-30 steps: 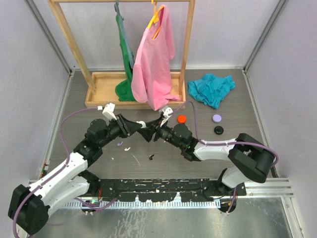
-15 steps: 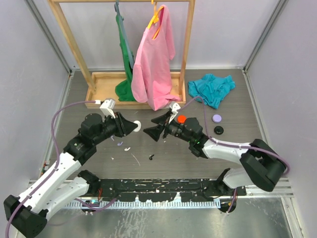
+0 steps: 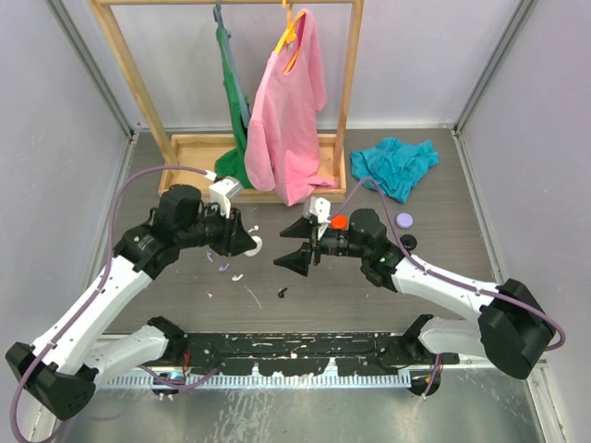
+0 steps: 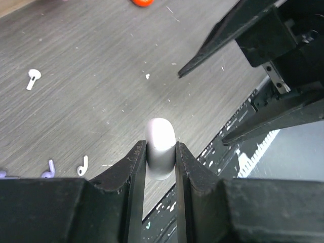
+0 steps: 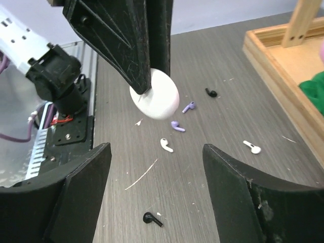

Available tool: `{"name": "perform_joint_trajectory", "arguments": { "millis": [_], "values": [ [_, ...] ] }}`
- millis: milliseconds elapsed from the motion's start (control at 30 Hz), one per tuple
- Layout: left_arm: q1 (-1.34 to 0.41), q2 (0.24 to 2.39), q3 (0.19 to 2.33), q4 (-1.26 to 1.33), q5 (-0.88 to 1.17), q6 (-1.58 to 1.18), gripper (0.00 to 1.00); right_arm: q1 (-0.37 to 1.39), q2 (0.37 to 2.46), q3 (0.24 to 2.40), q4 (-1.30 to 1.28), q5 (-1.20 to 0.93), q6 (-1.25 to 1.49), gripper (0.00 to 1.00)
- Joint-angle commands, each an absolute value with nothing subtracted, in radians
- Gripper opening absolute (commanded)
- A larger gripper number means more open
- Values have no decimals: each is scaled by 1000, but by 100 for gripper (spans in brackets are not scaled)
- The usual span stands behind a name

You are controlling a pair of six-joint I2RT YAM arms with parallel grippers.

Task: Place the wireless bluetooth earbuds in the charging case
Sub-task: Pick up the charging case at the center of the board.

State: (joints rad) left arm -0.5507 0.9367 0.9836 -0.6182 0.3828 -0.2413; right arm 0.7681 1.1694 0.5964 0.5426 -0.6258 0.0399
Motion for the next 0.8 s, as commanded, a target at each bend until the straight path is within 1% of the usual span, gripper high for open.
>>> {"name": "perform_joint_trajectory", "arguments": {
  "millis": [0,167,533,600,767],
  "values": [
    [-558,974,1084,-713,518,-84,7,764,1212,675,542,-763,9,77],
    [-586,1021,1135,-737,600,-13,6,779,1243,685,595,-819,-3,76],
    [-667,1080,1201,-820,588,90,6,824,1266,736,535,-876,-40,69],
    [-674,1084,1213,-858,583,103,5,830,1266,750,496,-878,-59,66],
    [-680,1092,1231,-877,579,124,5,843,1281,779,438,-880,-81,56]
  ]
}}
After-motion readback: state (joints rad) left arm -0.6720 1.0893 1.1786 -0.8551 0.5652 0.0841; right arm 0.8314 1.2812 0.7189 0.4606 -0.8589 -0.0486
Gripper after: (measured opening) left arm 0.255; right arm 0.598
